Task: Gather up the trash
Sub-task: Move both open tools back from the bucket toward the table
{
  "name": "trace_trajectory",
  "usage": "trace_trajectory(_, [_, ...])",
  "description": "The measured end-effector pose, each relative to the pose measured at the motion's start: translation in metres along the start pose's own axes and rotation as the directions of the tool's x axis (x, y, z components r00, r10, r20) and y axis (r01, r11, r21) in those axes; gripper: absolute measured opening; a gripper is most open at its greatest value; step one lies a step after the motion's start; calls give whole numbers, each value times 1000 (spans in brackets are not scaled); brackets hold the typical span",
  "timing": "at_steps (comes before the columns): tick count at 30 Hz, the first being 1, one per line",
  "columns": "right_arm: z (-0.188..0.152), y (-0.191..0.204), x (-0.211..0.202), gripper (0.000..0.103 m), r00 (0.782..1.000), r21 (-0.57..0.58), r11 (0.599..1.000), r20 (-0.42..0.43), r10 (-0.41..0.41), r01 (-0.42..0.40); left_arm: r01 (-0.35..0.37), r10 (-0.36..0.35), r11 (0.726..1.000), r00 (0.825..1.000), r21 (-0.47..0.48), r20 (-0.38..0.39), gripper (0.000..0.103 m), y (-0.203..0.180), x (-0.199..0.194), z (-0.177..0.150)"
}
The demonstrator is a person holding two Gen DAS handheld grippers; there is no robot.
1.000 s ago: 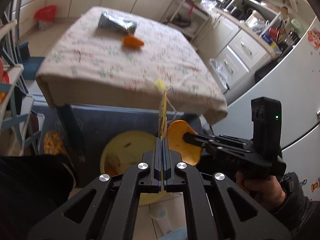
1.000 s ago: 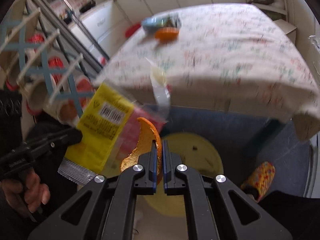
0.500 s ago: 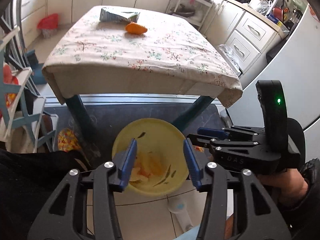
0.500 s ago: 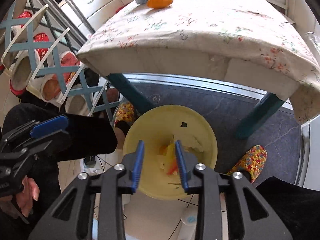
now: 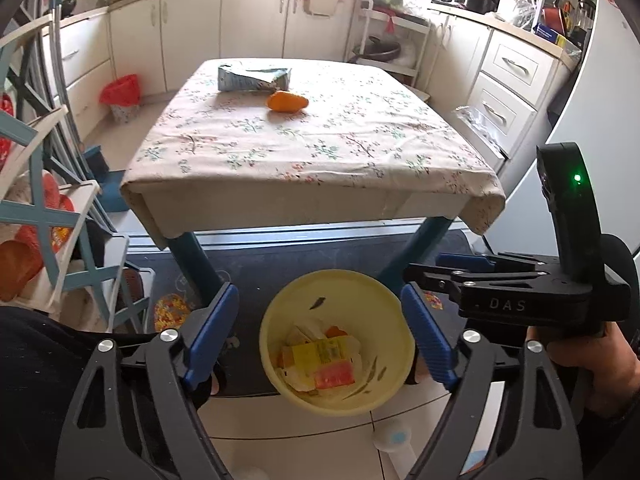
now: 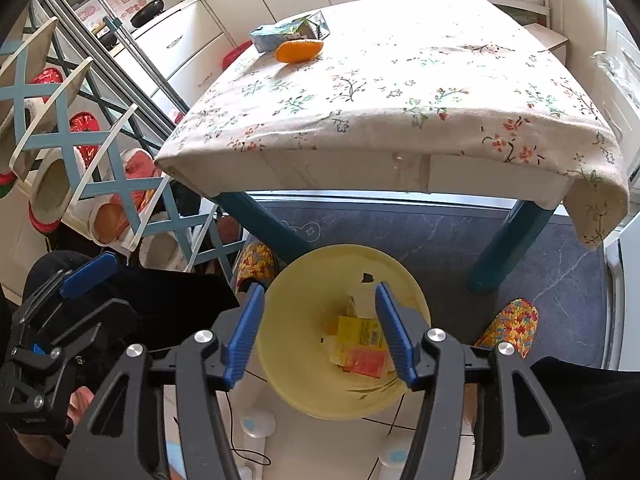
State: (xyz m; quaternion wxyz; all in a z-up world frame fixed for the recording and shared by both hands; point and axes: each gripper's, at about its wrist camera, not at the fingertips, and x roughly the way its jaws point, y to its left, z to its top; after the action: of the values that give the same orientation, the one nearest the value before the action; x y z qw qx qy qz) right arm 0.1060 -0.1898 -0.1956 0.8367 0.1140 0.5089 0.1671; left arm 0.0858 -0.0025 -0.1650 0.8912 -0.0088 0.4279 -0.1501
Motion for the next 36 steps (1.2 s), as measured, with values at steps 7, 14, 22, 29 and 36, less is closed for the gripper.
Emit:
trace_trajectory(7, [0, -1, -2, 59, 1000, 4, 1000, 9, -2, 1, -27, 26, 1000, 999, 3, 25, 86, 0, -3, 2])
trace_trajectory(14, [1, -2, -5, 59, 1000, 7, 1000, 25, 0, 0, -44, 44, 999, 998, 7, 44, 89, -2, -7, 2])
trace_trajectory(22, [4, 4, -15, 60, 997, -10, 1000, 80, -4, 5, -58, 60, 998, 993, -15, 106, 93, 1, -18, 6])
trace_trajectory(29, [8, 12, -20, 61, 993, -35, 999, 121, -7, 11, -66, 72, 997, 987, -44, 144, 94, 6, -24, 9])
trace_trajectory(36, [23, 23, -27, 65, 986, -76, 997, 165, -4, 17, -60, 77, 994, 978, -91, 193, 94, 21, -31, 34])
